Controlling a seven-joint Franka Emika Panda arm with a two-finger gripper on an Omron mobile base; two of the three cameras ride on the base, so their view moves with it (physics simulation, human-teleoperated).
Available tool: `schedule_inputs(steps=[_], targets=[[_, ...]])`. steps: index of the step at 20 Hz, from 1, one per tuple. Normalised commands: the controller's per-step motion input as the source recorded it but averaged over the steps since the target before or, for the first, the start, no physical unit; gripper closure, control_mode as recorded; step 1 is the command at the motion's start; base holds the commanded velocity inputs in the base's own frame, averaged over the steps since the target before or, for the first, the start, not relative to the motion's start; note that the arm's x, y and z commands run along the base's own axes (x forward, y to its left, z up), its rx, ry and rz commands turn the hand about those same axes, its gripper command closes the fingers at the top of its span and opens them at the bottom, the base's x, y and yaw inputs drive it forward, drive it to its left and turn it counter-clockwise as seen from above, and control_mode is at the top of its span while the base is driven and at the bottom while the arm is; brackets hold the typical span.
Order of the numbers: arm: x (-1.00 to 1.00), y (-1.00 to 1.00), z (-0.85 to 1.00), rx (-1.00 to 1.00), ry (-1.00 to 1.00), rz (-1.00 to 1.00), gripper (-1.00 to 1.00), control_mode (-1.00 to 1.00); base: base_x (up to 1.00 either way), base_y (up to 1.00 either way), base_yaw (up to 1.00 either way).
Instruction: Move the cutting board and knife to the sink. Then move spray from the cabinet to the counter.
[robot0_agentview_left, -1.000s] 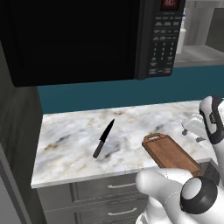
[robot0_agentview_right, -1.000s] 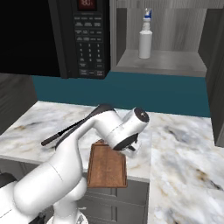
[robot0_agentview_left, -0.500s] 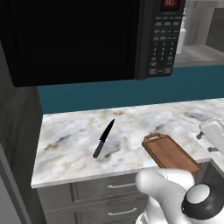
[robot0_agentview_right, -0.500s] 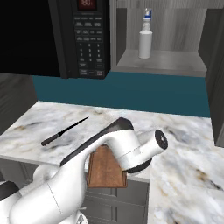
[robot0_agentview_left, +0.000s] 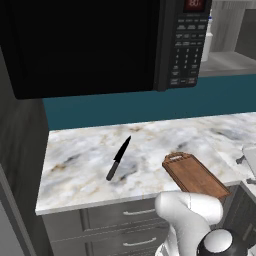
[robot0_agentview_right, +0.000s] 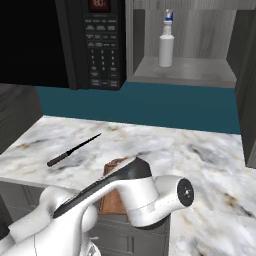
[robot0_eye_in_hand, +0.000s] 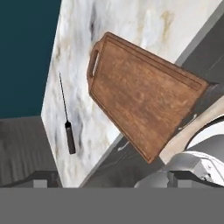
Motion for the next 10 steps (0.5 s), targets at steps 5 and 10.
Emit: schedule_inputs(steps=[5, 10], targets=[[-0.27, -0.01, -0.08, 0.05, 0.13, -0.28, -1.00, -1.00, 0.00, 0.00, 0.00], [-0.27, 0.01, -0.13, 0.03, 0.15, -0.24, -1.00, -1.00, 0.00, 0.00, 0.00]])
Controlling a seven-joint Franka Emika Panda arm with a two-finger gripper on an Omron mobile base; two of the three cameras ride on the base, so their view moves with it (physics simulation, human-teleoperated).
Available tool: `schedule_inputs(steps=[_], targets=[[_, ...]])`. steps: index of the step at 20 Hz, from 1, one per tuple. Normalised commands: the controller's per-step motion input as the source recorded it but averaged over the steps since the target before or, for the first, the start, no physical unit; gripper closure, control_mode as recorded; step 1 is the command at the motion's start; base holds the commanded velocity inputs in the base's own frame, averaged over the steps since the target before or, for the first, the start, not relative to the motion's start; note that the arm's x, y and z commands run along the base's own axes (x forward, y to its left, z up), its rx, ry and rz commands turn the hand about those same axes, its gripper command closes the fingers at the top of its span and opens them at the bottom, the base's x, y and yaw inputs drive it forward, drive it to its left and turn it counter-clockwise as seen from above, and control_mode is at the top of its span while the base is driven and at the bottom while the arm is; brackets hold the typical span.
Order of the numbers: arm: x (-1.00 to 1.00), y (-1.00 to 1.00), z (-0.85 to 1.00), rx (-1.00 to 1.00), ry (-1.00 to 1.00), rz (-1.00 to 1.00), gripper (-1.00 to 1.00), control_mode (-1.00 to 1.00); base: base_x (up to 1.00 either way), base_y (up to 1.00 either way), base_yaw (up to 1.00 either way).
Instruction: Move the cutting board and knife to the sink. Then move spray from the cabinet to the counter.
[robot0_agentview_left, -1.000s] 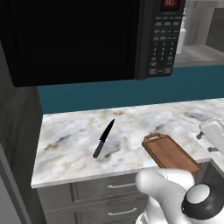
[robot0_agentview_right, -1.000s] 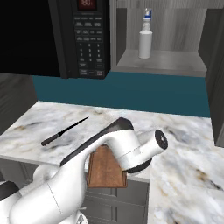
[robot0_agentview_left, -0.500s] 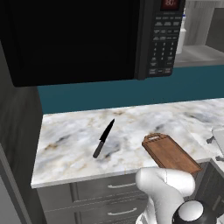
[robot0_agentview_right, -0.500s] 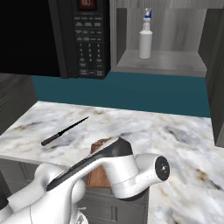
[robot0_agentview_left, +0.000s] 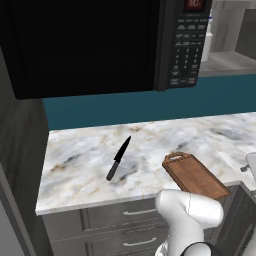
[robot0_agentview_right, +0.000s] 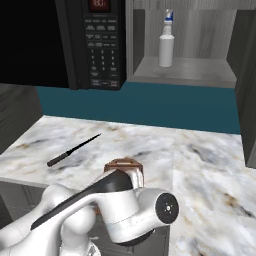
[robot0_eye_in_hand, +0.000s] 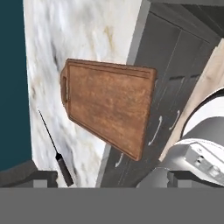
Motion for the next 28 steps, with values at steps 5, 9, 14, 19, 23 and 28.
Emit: schedule_inputs(steps=[5, 9, 14, 19, 23, 28], targets=[[-0.18, 0.10, -0.15, 0.00, 0.10, -0.12, -1.00, -1.00, 0.00, 0.00, 0.00], [-0.15, 0.06, -0.11, 0.01, 0.14, -0.10, -1.00, -1.00, 0.00, 0.00, 0.00], [-0.18, 0.02, -0.11, 0.06, 0.07, -0.08, -1.00, -1.00, 0.00, 0.00, 0.00], [-0.14, 0.09, -0.19, 0.06, 0.01, -0.09, -1.00, -1.00, 0.00, 0.00, 0.00], [-0.04, 0.09, -0.23, 0.08, -0.02, -0.07, -1.00, -1.00, 0.00, 0.00, 0.00], [0.05, 0.14, -0.17, 0.01, 0.00, -0.06, -1.00, -1.00, 0.00, 0.00, 0.00]])
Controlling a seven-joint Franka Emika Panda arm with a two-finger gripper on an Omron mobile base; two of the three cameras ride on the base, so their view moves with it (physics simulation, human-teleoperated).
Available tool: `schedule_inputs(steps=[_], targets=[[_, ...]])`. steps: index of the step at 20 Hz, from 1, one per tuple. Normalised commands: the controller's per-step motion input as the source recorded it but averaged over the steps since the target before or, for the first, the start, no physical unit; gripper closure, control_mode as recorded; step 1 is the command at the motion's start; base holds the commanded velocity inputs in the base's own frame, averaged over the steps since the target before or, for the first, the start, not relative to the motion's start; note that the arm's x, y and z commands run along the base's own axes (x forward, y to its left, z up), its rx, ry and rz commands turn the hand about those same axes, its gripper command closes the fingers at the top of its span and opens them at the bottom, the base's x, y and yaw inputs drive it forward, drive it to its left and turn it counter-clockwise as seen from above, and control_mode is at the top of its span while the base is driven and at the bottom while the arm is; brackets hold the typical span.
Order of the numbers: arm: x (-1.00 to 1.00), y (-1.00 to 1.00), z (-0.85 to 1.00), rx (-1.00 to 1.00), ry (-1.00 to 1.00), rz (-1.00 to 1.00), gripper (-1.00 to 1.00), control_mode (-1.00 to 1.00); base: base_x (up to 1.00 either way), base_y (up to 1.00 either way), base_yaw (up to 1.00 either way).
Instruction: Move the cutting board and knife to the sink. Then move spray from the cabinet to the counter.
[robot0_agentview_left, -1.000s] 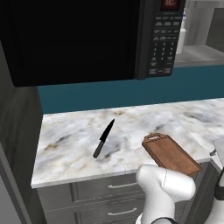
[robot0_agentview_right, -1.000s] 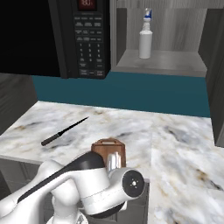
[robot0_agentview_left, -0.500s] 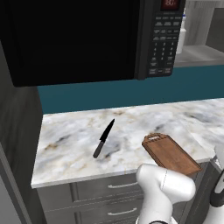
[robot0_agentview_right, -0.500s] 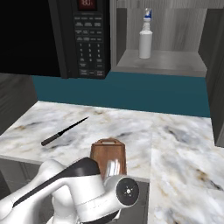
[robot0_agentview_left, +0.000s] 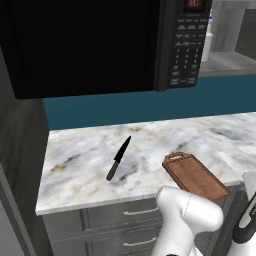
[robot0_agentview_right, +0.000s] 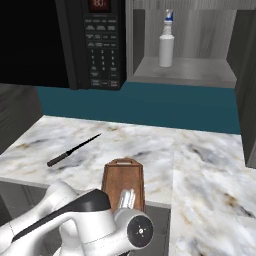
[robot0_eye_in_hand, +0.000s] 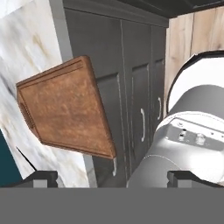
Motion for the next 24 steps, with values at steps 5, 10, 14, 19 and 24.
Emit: schedule_inputs(steps=[5, 10, 14, 19, 24], targets=[[0.14, 0.12, -0.17, 0.00, 0.00, -0.09, -1.00, -1.00, 0.00, 0.00, 0.00], [0.13, 0.00, -0.19, 0.00, 0.00, -0.07, -1.00, -1.00, 0.00, 0.00, 0.00], [0.03, 0.00, -0.25, 0.00, 0.00, -0.04, -1.00, -1.00, 0.00, 0.00, 0.00], [0.12, 0.00, -0.17, 0.00, 0.00, -0.02, -1.00, -1.00, 0.00, 0.00, 0.00], [0.15, -0.07, -0.05, 0.00, 0.00, 0.00, -1.00, -1.00, 0.00, 0.00, 0.00]])
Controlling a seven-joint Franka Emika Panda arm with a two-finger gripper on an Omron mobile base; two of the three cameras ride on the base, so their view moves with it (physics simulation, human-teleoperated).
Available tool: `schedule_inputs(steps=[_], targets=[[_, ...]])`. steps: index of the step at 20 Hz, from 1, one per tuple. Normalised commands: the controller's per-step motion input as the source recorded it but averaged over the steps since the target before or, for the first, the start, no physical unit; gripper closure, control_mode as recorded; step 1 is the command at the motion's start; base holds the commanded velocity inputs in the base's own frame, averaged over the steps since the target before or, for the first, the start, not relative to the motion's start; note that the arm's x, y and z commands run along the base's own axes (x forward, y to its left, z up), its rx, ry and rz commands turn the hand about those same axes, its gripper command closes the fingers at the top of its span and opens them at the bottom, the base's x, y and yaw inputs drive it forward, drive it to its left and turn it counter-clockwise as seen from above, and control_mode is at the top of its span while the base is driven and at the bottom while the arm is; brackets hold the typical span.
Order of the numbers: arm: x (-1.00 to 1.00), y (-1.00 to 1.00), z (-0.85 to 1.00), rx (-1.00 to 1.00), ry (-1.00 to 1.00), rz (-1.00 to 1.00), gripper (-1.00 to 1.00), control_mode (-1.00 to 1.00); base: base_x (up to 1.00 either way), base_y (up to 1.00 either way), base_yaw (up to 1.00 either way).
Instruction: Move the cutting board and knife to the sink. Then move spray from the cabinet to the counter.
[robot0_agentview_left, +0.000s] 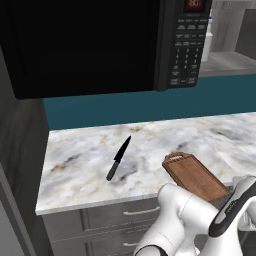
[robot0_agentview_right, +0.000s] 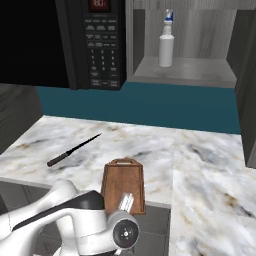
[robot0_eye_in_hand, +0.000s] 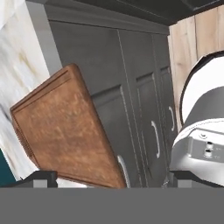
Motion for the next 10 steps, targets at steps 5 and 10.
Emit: schedule_inputs(steps=[5, 10], targets=[[0.12, -0.08, -0.08, 0.00, 0.00, 0.00, -1.00, -1.00, 0.00, 0.00, 0.00], [0.08, -0.13, -0.11, 0.00, 0.00, 0.00, -1.00, -1.00, 0.00, 0.00, 0.00]])
